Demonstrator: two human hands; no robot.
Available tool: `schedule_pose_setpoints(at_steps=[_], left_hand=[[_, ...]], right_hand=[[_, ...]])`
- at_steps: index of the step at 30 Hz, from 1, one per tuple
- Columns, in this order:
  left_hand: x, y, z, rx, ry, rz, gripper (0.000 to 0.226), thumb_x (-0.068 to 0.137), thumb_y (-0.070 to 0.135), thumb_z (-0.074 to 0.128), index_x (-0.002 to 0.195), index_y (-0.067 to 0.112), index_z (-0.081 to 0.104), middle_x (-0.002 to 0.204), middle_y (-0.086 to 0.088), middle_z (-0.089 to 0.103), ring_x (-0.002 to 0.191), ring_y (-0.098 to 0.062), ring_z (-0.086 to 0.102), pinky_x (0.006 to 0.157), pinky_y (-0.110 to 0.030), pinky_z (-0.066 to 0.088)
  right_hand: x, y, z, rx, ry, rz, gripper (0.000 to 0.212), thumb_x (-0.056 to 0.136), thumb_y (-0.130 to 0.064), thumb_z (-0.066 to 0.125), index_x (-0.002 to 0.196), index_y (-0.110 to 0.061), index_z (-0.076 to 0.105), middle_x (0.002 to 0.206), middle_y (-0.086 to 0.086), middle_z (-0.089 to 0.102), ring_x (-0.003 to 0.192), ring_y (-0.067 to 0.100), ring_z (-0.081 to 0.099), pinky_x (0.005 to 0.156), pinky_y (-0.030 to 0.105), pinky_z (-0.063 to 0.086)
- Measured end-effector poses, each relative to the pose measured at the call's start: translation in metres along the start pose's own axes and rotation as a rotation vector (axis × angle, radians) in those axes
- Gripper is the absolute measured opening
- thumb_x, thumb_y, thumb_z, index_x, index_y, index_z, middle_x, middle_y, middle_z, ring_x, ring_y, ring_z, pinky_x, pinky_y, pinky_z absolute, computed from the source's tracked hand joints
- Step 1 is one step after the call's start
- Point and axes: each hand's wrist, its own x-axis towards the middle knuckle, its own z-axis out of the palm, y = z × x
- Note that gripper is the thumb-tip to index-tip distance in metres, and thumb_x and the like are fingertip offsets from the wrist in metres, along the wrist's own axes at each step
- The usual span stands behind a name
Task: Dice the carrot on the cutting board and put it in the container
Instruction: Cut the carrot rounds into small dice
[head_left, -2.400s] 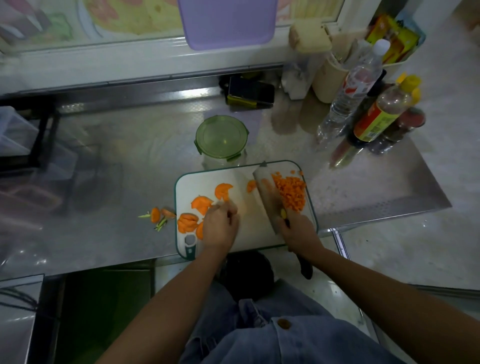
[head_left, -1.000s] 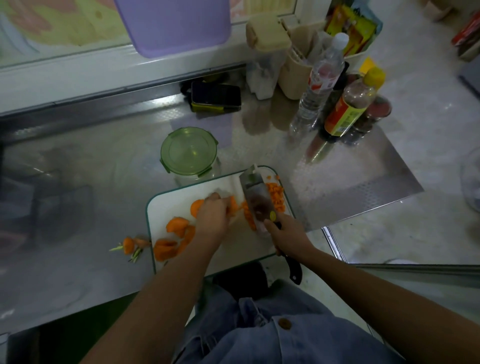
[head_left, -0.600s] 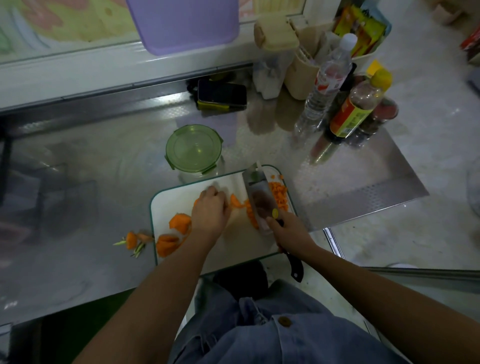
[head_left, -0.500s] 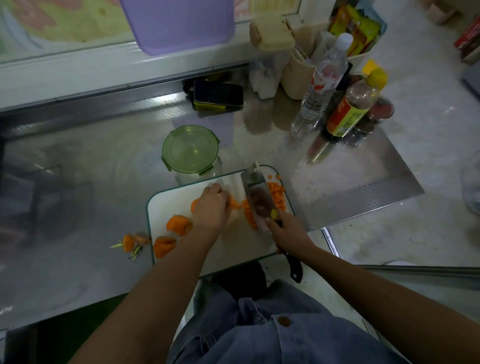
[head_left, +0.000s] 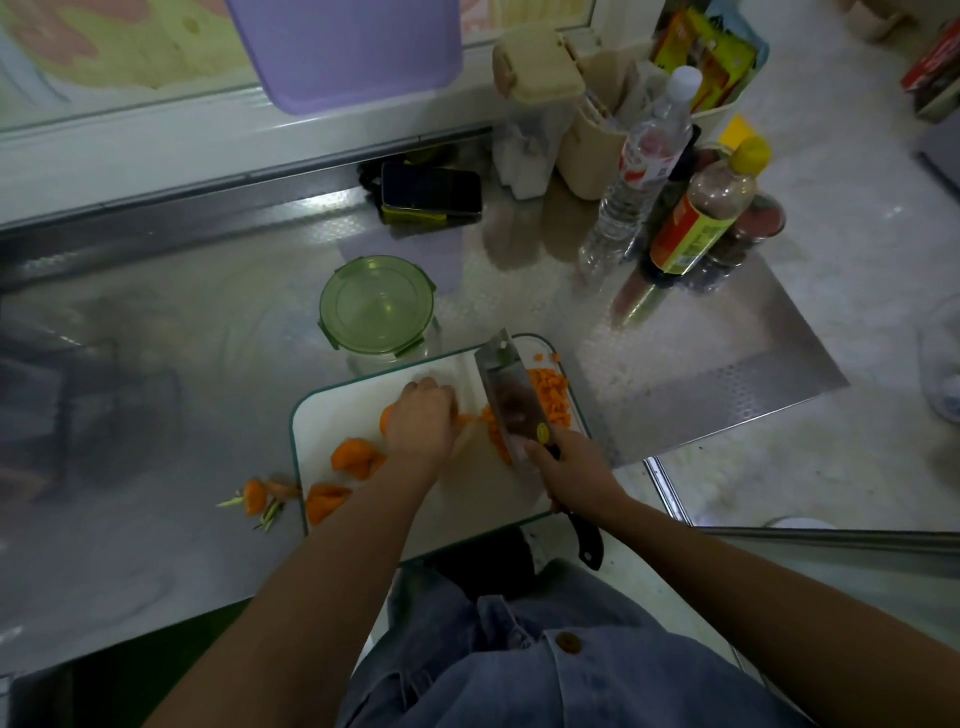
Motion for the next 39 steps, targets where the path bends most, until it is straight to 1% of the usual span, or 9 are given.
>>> schedule_pose_setpoints(at_steps=[4, 7, 10, 15, 18, 22, 26, 32, 39], left_hand=[[-0.009, -0.008, -0.003, -0.155, -0.024, -0.121, 0.018, 0.081, 0.032, 0.069, 0.09, 0.017, 0.067, 0.099, -0.006, 0.063, 0.093, -0.024, 0.06, 0.079, -0.034, 0.05], [-0.017, -0.012, -0.003, -0.292, -0.032, -0.175, 0.015, 0.079, 0.032, 0.074, 0.084, 0.018, 0.071, 0.088, -0.002, 0.07, 0.085, -0.02, 0.064, 0.077, -0.032, 0.052], [-0.022, -0.014, 0.0, -0.379, -0.011, -0.197, 0.011, 0.079, 0.027, 0.075, 0.082, 0.016, 0.075, 0.084, -0.002, 0.072, 0.082, -0.019, 0.066, 0.077, -0.029, 0.051], [-0.027, -0.009, 0.0, -0.334, 0.094, -0.096, 0.013, 0.084, 0.017, 0.066, 0.091, 0.021, 0.076, 0.09, -0.002, 0.072, 0.084, -0.022, 0.065, 0.078, -0.033, 0.053], [-0.023, 0.005, 0.003, -0.277, 0.086, -0.037, 0.017, 0.085, 0.018, 0.061, 0.095, 0.023, 0.074, 0.094, -0.003, 0.07, 0.086, -0.022, 0.064, 0.075, -0.031, 0.049], [-0.02, 0.022, 0.009, -0.124, 0.03, -0.015, 0.019, 0.088, 0.022, 0.055, 0.1, 0.023, 0.07, 0.102, -0.003, 0.066, 0.099, -0.022, 0.059, 0.074, -0.032, 0.046], [-0.026, 0.02, 0.013, -0.064, 0.042, -0.006, 0.017, 0.088, 0.024, 0.055, 0.1, 0.023, 0.067, 0.102, -0.003, 0.064, 0.102, -0.022, 0.056, 0.073, -0.03, 0.042], [-0.03, 0.014, 0.019, -0.087, 0.071, -0.014, 0.017, 0.085, 0.025, 0.055, 0.092, 0.021, 0.07, 0.094, -0.003, 0.066, 0.092, -0.021, 0.058, 0.068, -0.03, 0.045], [-0.032, 0.017, 0.018, -0.077, 0.067, -0.057, 0.016, 0.086, 0.024, 0.056, 0.092, 0.017, 0.069, 0.099, -0.008, 0.062, 0.097, -0.024, 0.056, 0.07, -0.032, 0.043]], right_hand=[[0.001, -0.001, 0.005, -0.004, -0.023, -0.014, 0.02, 0.094, -0.025, 0.052, 0.077, -0.017, 0.056, 0.066, 0.008, 0.057, 0.064, 0.026, 0.057, 0.06, 0.035, 0.044], [-0.001, -0.006, 0.009, 0.009, -0.045, -0.034, 0.02, 0.095, -0.027, 0.054, 0.08, -0.016, 0.059, 0.064, 0.004, 0.057, 0.056, 0.015, 0.056, 0.048, 0.021, 0.043], [0.0, -0.008, 0.011, -0.015, -0.053, -0.065, 0.03, 0.095, -0.027, 0.053, 0.066, -0.023, 0.048, 0.055, -0.003, 0.049, 0.051, 0.014, 0.051, 0.054, 0.033, 0.044], [-0.002, -0.003, 0.005, -0.025, -0.028, -0.043, 0.025, 0.096, -0.031, 0.051, 0.081, -0.012, 0.058, 0.062, 0.009, 0.055, 0.061, 0.028, 0.058, 0.063, 0.047, 0.051], [-0.006, -0.003, 0.001, -0.018, -0.016, -0.052, 0.024, 0.096, -0.032, 0.05, 0.072, -0.028, 0.047, 0.059, 0.011, 0.052, 0.056, 0.033, 0.057, 0.058, 0.052, 0.052], [-0.014, -0.002, -0.003, -0.065, -0.002, -0.068, 0.023, 0.096, -0.028, 0.05, 0.074, -0.029, 0.046, 0.059, 0.006, 0.052, 0.052, 0.027, 0.055, 0.058, 0.05, 0.052], [-0.016, 0.001, -0.001, -0.17, -0.06, -0.082, 0.023, 0.096, -0.029, 0.047, 0.092, -0.008, 0.055, 0.07, 0.013, 0.058, 0.059, 0.028, 0.058, 0.06, 0.05, 0.052], [-0.017, -0.008, 0.005, -0.278, -0.08, -0.144, 0.018, 0.097, -0.022, 0.046, 0.083, -0.013, 0.049, 0.064, -0.001, 0.044, 0.061, 0.022, 0.048, 0.06, 0.039, 0.043], [-0.013, -0.002, 0.024, -0.419, -0.059, -0.138, 0.02, 0.099, -0.025, 0.041, 0.099, -0.01, 0.054, 0.083, 0.012, 0.059, 0.074, 0.028, 0.058, 0.061, 0.035, 0.043]])
